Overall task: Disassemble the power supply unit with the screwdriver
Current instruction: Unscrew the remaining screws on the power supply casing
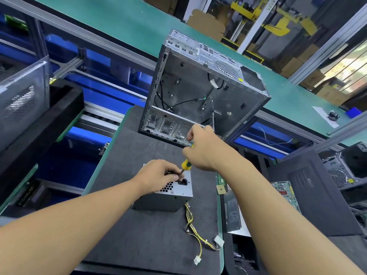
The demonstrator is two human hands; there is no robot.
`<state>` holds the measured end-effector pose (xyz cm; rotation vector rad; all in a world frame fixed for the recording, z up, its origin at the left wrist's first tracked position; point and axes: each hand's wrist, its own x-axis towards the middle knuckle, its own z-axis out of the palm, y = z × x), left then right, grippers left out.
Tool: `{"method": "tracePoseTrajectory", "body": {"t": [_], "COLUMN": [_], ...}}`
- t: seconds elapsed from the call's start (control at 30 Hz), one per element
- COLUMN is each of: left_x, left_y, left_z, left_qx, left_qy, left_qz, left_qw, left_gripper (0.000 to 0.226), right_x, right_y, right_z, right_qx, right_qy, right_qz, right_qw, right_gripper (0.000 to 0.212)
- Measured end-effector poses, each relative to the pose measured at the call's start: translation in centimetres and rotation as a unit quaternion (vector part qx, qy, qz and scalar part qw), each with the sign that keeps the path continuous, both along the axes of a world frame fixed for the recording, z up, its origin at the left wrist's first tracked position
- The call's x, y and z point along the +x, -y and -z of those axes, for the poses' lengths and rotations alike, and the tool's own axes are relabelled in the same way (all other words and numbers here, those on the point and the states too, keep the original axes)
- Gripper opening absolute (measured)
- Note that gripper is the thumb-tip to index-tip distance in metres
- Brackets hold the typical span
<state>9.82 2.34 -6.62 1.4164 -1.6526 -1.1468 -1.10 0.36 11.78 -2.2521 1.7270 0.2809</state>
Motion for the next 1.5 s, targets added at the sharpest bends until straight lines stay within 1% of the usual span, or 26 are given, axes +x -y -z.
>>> {"method": "tracePoseTrajectory", "body": {"t": [0.07,0.13,0.17,0.23,0.3,0.37,0.53,0.6,0.7,0.73,0.87,0.9,0.97,1.0,1.07,1.13,1.23,1.33,1.4,1.5], "left_x": [-0.10,-0.23,-0.31,-0.36,-0.22,-0.03,0.01,0.04,-0.14,-0.28,-0.65,-0.57,-0.24,-0.07,0.14,0.09,-0.29,-0.50,-0.63,-0.66], "left_y": [0.06,0.14,0.15,0.12,0.07,-0.03,-0.08,0.00,0.02,0.01,-0.03,-0.01,0.03,-0.02,-0.21,-0.24,-0.11,-0.16,-0.17,-0.05], "left_z": [0.11,0.22,0.24,0.24,0.18,0.04,0.02,0.15,0.35,0.45,0.64,0.57,0.43,0.37,0.32,0.40,0.65,0.71,0.81,0.91], "left_qx": [0.004,0.002,-0.003,-0.011,-0.009,-0.003,-0.022,-0.023,-0.022,-0.024,-0.019,-0.015,-0.007,-0.004,-0.008,-0.019,-0.030,-0.030,-0.018,-0.026], "left_qy": [0.008,0.030,0.044,0.062,0.060,0.054,0.103,0.097,0.086,0.086,0.070,0.068,0.067,0.065,0.065,0.070,0.068,0.059,0.055,0.070], "left_qz": [-0.006,-0.015,-0.020,-0.029,-0.028,-0.018,0.008,0.001,-0.022,-0.032,-0.060,-0.059,-0.049,-0.043,-0.032,-0.025,-0.036,-0.070,-0.086,-0.084], "left_qw": [1.000,0.999,0.999,0.998,0.998,0.998,0.994,0.995,0.996,0.996,0.996,0.996,0.996,0.997,0.997,0.997,0.997,0.995,0.995,0.994], "left_gripper": [0.035,0.025,0.022,0.020,0.016,0.010,0.017,0.022,0.028,0.028,0.026,0.023,0.016,0.017,0.026,0.029,0.027,0.036,0.028,0.024], "right_x": [-0.05,-0.13,-0.18,-0.16,-0.05,0.05,0.04,0.13,0.17,0.16,0.19,0.22,0.28,0.26,0.16,0.12,0.14,-0.01,-0.16,-0.28], "right_y": [-0.05,-0.12,-0.11,-0.10,-0.02,0.02,-0.14,-0.21,-0.29,-0.29,-0.15,-0.12,-0.06,-0.06,-0.09,-0.18,-0.43,-0.23,-0.07,-0.22], "right_z": [0.21,0.40,0.52,0.72,0.75,0.53,0.16,0.30,0.53,0.62,0.74,0.63,0.31,0.16,0.05,0.18,0.41,0.56,0.59,0.78], "right_qx": [-0.021,-0.044,-0.052,-0.057,-0.048,-0.036,-0.007,-0.019,-0.046,-0.051,-0.045,-0.038,-0.019,-0.010,-0.001,-0.020,-0.061,-0.066,-0.050,-0.044], "right_qy": [0.011,0.026,0.029,0.025,0.020,0.020,0.004,0.000,0.016,0.021,0.014,0.015,0.011,0.006,-0.006,-0.017,-0.016,-0.004,0.008,0.024], "right_qz": [0.001,0.012,0.012,-0.004,-0.012,-0.012,-0.002,-0.004,-0.003,-0.009,-0.035,-0.033,-0.027,-0.023,-0.021,-0.024,-0.021,-0.036,-0.026,0.009], "right_qw": [1.000,0.999,0.998,0.998,0.999,0.999,1.000,1.000,0.999,0.998,0.998,0.999,0.999,1.000,1.000,0.999,0.998,0.997,0.998,0.999], "right_gripper": [0.027,0.037,0.038,0.029,0.017,0.015,0.022,0.023,0.035,0.035,0.012,0.011,0.017,0.020,0.025,0.026,0.034,0.027,0.025,0.036]}}
